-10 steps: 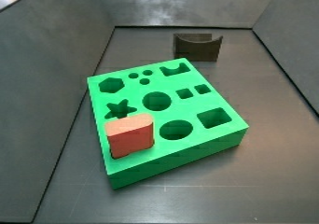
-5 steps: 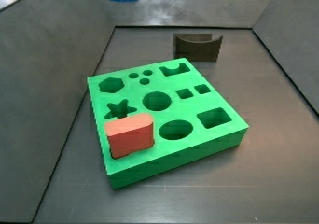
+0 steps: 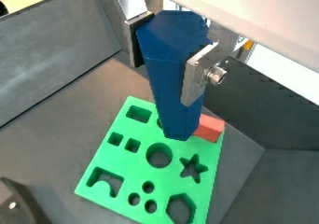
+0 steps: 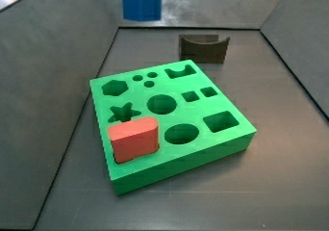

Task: Pick up the hexagon object. Move up. Move to above the board. Insert the hexagon object.
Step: Move to above the board, then insert the hexagon object.

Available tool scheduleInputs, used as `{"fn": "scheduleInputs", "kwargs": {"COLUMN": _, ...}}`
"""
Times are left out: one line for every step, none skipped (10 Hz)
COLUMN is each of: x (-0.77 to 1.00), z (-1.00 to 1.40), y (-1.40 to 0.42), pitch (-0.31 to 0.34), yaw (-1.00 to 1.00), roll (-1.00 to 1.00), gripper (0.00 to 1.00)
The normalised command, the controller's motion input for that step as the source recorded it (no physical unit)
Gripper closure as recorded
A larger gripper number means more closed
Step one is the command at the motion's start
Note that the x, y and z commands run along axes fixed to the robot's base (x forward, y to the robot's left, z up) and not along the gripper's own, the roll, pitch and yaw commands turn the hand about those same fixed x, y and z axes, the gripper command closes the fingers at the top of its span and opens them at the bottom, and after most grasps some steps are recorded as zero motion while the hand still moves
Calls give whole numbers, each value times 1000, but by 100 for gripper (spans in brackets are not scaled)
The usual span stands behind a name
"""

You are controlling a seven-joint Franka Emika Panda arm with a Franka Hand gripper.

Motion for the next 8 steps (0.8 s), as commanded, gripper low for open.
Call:
{"fn": "scheduleInputs", "kwargs": {"x": 137, "z": 42, "y": -213, "pitch": 106, "yaw": 4, "roll": 32, "gripper": 100}}
{"fn": "scheduleInputs", "kwargs": {"x": -69, "z": -20, "y": 49, "pitch": 0, "yaw": 0, "roll": 0, "gripper": 100}}
{"fn": "scheduleInputs", "kwargs": {"x": -306, "z": -306, "y": 71, "pitch": -14, "yaw": 97, "roll": 60, "gripper": 100}}
{"fn": "scheduleInputs", "kwargs": {"x": -266, "z": -494, "y": 237, "pitch": -50, "yaw": 317, "roll": 71, "gripper": 100}}
{"fn": "scheduleInputs", "kwargs": {"x": -383, "z": -597, "y": 354, "pitch": -34, "yaw": 497, "roll": 97, "gripper": 100}}
{"fn": "scheduleInputs", "kwargs": {"x": -474, "z": -649, "y": 303, "pitch": -81, "yaw": 566, "roll": 136, "gripper": 100}}
{"fn": "scheduleInputs", "kwargs": {"x": -471, "z": -683, "y": 306, "pitch": -121, "yaw": 603, "roll": 126, "gripper": 100}}
{"fn": "scheduleInputs", "kwargs": {"x": -451, "z": -680, "y": 263, "pitch": -207, "yaw": 560, "roll": 201, "gripper": 100}}
